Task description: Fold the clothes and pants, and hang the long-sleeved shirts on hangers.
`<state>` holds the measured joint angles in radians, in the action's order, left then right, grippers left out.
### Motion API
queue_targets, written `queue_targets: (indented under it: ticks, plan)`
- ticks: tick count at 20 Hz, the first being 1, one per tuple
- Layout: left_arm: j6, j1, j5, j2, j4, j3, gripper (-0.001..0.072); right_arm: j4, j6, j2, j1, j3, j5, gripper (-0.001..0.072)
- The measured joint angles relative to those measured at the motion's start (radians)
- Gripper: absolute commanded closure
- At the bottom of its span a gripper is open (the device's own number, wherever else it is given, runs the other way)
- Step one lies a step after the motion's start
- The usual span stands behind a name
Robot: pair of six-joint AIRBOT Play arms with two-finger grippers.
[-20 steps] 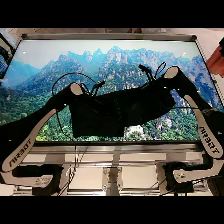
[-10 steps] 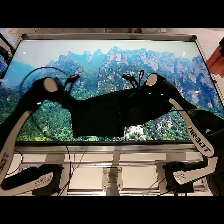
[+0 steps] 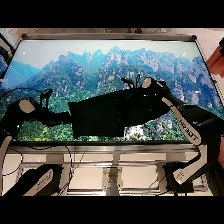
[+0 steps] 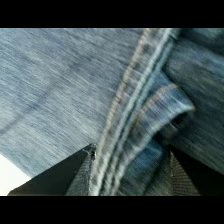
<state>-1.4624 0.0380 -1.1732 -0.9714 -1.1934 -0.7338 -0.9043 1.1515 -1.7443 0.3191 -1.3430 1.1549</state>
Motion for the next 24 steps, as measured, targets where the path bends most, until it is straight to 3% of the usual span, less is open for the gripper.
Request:
queue_targets:
  ticks: [7,9,11,17,24]
  plan:
    - [0.007,0.015,0.130,0.010,0.068,0.032,0.0025,0.069,-0.042,-0.024,0.009,-0.006,-0.049,0.0289]
    - [0.003,0.016,0.146,-0.003,0.076,0.033,0.0024,0.079,-0.048,-0.040,0.026,-0.007,-0.056,0.0410]
    - [-0.004,0.016,0.154,-0.024,0.081,0.034,0.0024,0.082,-0.061,-0.059,0.050,-0.019,-0.061,0.0692]
    - [-0.014,0.016,0.200,-0.089,0.126,0.047,0.0006,0.049,-0.089,-0.081,0.093,-0.193,-0.106,0.0691]
    - [-0.015,0.011,0.243,-0.150,0.183,0.073,0.0006,-0.072,-0.013,-0.148,0.093,-0.318,-0.125,0.0687]
